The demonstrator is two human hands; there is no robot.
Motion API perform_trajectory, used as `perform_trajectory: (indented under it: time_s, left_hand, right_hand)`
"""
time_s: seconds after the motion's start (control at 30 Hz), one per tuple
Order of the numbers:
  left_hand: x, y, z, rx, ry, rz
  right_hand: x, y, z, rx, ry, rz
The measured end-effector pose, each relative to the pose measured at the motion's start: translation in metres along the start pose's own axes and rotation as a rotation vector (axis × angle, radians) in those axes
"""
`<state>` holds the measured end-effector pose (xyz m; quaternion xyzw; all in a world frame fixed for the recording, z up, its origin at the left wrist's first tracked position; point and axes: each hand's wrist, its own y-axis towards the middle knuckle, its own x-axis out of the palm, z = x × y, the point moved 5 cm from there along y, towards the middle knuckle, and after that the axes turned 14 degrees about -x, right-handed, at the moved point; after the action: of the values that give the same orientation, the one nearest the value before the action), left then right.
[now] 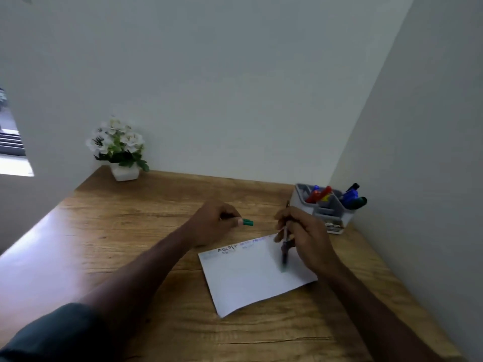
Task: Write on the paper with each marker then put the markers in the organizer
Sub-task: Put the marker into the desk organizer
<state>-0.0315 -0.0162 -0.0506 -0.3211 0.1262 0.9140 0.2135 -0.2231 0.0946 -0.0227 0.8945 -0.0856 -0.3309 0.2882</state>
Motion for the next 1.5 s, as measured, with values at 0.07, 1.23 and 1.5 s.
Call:
perform_trajectory:
  time_s: [0.07,1.23,1.5]
  left_hand:
    - [0.009,0.005,0.005,0.02,0.053,-0.006]
    - [0.035,0.011,-0.012,0.088,0.221,-0.202]
    - [0.034,0.01,-0.011,0.11,0.213,-0.194]
  right_hand:
    - [0.002,-0.002,0.002,0.067,0.093,0.021]
    - [0.041,0.002,0.036,0.064,0.062,-0.079]
    - [0.042,0.002,0.037,0.055,0.041,-0.092]
